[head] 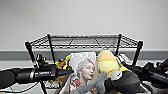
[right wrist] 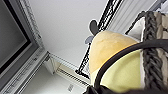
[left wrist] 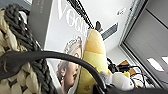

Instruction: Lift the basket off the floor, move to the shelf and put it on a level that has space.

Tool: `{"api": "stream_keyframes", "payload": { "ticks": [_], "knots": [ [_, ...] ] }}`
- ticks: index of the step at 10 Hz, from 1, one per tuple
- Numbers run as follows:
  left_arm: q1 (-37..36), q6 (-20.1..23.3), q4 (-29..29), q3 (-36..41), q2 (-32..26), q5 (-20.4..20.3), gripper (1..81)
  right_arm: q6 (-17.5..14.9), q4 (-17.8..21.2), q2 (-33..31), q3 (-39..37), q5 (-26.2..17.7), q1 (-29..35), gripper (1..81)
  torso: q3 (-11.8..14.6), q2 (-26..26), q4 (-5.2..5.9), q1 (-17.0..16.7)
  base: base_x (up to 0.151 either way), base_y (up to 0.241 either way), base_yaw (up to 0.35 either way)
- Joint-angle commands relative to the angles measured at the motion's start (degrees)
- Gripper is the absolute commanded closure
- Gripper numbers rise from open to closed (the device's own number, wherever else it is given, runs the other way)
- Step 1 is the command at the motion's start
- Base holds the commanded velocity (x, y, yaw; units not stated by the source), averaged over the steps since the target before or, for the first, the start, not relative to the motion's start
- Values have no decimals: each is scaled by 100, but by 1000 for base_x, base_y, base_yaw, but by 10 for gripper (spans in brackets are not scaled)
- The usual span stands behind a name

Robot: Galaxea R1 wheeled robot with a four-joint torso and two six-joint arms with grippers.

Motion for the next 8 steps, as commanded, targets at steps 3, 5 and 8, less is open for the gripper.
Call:
{"api": "stream_keyframes", "payload": {
  "ticks": [3, 5, 8],
  "knots": [
    [-1447, -591, -54, 62, 117, -204, 811, -3, 538, 42, 184, -566, 1386, 811, 0, 2, 0, 0, 0, 0, 0],
    [-1719, -820, -63, -52, 126, -195, 811, -3, 784, 68, 140, -618, 1728, 811, 0, 0, 0, 0, 0, 0, 0],
    [-2211, -1189, -63, -360, 293, -46, 811, -3, 1118, 139, -168, -891, 2063, 811, 0, 0, 0, 0, 0, 0, 0]
  ]
}}
